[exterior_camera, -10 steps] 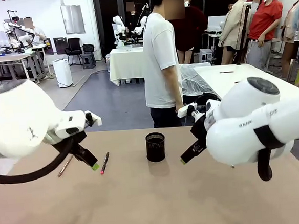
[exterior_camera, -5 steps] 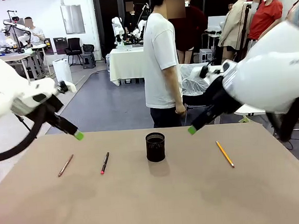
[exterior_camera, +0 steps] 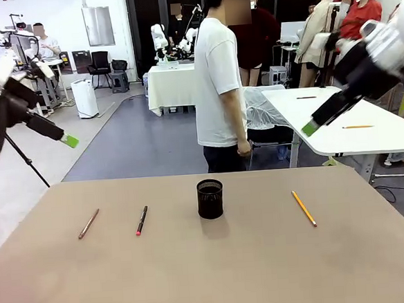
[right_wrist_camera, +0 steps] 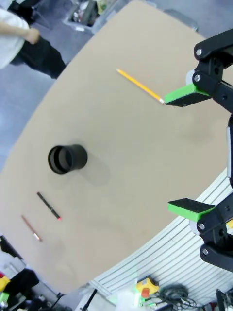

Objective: Place the pens into the pen holder.
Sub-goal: Pick up a writing instrument from the table and place it into the Pen holder.

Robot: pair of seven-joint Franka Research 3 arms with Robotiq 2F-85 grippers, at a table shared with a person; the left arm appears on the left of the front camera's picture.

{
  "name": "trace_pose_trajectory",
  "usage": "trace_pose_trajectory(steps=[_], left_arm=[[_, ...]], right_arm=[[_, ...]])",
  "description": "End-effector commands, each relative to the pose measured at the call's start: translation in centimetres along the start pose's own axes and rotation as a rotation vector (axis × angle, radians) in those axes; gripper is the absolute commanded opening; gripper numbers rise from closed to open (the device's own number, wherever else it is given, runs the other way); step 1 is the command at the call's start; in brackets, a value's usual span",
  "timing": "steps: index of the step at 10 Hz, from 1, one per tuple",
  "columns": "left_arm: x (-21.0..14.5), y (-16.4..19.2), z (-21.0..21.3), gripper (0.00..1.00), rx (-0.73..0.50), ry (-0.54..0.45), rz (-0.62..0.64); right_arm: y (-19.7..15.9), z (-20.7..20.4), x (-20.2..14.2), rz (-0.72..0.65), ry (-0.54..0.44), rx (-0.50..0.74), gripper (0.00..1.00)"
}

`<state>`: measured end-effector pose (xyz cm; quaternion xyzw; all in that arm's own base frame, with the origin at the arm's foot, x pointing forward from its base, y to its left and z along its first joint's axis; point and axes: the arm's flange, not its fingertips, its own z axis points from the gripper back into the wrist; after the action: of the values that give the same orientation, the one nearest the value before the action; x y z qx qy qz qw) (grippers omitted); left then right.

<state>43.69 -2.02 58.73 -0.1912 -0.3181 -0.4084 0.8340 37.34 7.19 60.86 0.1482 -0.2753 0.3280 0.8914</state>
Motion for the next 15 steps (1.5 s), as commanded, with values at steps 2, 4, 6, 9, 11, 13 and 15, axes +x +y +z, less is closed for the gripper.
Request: trace_pose_trajectory(steps=[2,4,6,9,11,13,15], left_arm=[[-0.4,1.9,2.0,1.0,0.002,-0.027,0.008],[-0.3,2.5,3.6,1.0,0.027,-0.036,0.013],[0.4,2.4,4.9,1.0,0.05,-0.057,0.01],[2.3,2.2,6.3,1.0,0.08,-0.048,-0.011],[2.3,1.5,6.0,1.0,0.059,-0.053,-0.023],[2.5,1.7,6.3,1.0,0.083,-0.051,-0.028],[2.5,1.7,6.3,1.0,0.083,-0.051,-0.028]], right_arm=[[-3.7,4.4,0.7,-0.006,-0.017,0.013,1.0],[-5.0,7.1,0.5,0.043,-0.078,-0.005,1.0],[-7.0,8.0,-0.4,0.066,-0.131,0.026,1.0],[-10.1,5.8,-2.6,0.084,-0.159,0.04,1.0],[-10.6,5.1,-3.2,0.09,-0.175,0.025,1.0],[-10.8,4.5,-3.0,0.099,-0.212,-0.033,1.0],[-10.8,5.3,-3.2,0.073,-0.146,0.024,1.0]])
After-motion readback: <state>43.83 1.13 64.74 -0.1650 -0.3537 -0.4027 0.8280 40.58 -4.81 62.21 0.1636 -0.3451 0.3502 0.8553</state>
